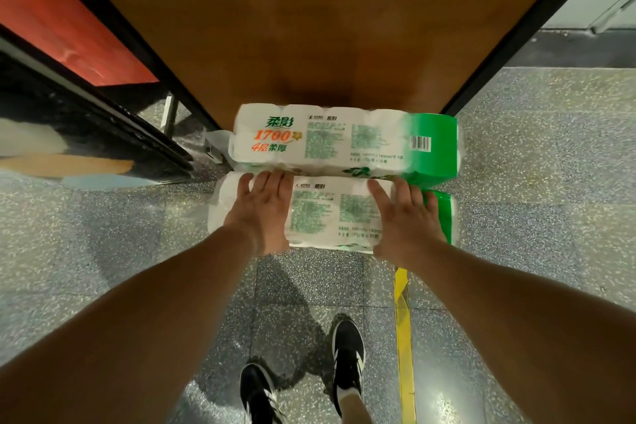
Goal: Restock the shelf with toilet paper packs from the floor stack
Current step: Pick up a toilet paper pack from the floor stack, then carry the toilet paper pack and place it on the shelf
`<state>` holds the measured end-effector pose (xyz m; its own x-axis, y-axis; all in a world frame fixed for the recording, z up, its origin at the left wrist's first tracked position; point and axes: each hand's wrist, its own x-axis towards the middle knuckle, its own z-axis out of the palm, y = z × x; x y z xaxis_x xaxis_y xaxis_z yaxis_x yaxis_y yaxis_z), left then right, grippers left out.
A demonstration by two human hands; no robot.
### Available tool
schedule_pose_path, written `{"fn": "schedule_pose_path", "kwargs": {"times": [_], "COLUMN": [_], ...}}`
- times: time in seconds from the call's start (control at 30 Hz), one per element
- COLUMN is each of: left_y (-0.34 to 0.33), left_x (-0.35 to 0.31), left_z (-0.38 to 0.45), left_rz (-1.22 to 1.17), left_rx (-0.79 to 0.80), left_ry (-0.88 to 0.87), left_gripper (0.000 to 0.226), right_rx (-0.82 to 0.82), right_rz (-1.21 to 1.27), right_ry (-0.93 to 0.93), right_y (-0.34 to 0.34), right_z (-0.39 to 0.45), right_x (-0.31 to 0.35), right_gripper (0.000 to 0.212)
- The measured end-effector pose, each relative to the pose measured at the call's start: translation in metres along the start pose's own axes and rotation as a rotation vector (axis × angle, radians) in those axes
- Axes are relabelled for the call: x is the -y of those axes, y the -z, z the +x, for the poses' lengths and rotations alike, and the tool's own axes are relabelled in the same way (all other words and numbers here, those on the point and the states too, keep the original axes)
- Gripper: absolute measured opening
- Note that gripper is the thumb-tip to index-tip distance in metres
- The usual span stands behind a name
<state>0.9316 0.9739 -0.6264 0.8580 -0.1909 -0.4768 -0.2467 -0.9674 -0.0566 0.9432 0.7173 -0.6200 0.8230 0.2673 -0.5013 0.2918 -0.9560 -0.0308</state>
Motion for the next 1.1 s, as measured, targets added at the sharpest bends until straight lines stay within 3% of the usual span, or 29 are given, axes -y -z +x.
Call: {"fn": "schedule_pose_path", "kwargs": {"times": [0.23,0.5,0.8,1.1], "left_y": [0.027,0.096,0.156,0.158], "left_x": [0.034,0.121,0.223,0.283], "left_z": [-0.061,-0.2,-0.452,-0.76], "left_rz": [-0.044,-0.12,-0.23,-0.187], "left_rx": [-0.009,-0.141,-0.268,-0.382], "left_ry": [0.053,0.306,0.666,1.027], "left_gripper": [0.136,0.133,0.139,0.14], "right_rx": [-0.032,-0.133,-0.233,-0.393], "right_rz": [-0.033,-0.149,-0.217,-0.31], "right_ry": [0.102,0.355,0.73,1.104], "right_y": [0.046,0.17,0.306,0.376], "right_z": [-0.026,-0.059,-0.151,-0.328], "right_x": [0.032,0.139,0.344,0.585], "right_gripper": [0.131,0.123,0.123,0.119]}}
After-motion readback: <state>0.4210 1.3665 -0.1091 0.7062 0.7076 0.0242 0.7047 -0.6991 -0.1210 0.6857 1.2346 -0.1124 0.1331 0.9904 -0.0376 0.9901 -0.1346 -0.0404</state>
